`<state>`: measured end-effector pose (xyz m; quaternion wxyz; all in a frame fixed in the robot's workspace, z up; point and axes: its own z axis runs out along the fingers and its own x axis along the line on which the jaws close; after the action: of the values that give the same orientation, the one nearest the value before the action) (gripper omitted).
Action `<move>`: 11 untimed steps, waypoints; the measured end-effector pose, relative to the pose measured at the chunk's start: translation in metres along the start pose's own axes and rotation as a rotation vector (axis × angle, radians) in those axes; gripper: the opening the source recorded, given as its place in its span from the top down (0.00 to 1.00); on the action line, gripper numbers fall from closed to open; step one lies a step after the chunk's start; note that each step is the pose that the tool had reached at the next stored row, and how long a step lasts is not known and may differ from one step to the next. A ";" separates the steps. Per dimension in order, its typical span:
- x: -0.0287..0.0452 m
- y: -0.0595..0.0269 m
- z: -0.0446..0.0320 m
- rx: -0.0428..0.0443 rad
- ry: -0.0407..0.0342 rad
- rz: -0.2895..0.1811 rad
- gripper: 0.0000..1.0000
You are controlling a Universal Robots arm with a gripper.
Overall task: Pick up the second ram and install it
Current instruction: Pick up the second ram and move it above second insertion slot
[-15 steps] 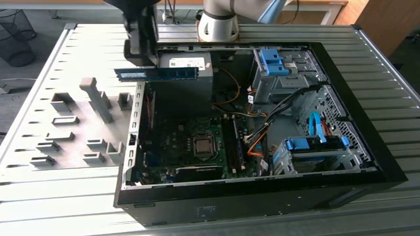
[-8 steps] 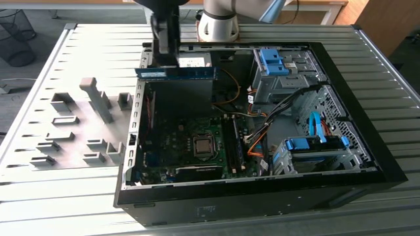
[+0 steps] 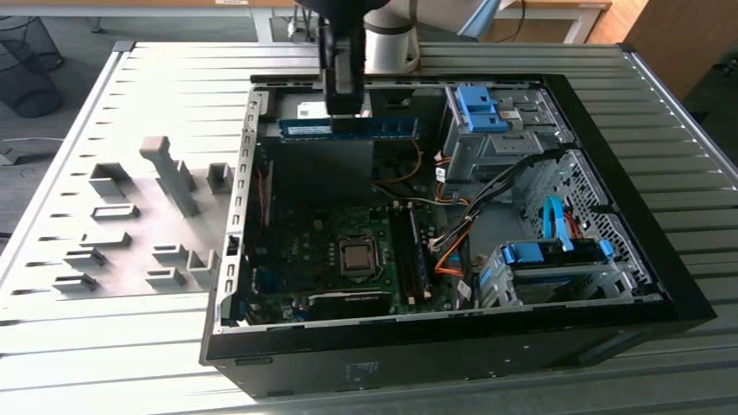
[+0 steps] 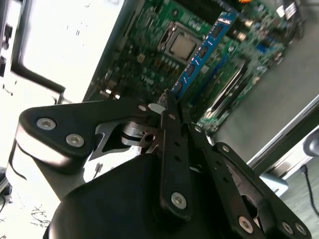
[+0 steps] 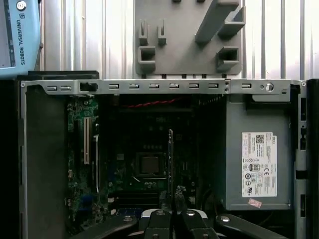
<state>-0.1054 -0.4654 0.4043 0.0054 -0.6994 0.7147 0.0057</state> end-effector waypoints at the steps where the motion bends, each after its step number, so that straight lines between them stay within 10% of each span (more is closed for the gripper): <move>1: -0.0001 -0.0049 0.0000 0.0001 -0.0001 0.000 0.86; 11: -0.0009 -0.0439 0.0001 0.0000 0.0000 0.000 0.86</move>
<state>-0.0615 -0.4654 0.4042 0.0054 -0.6994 0.7147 0.0057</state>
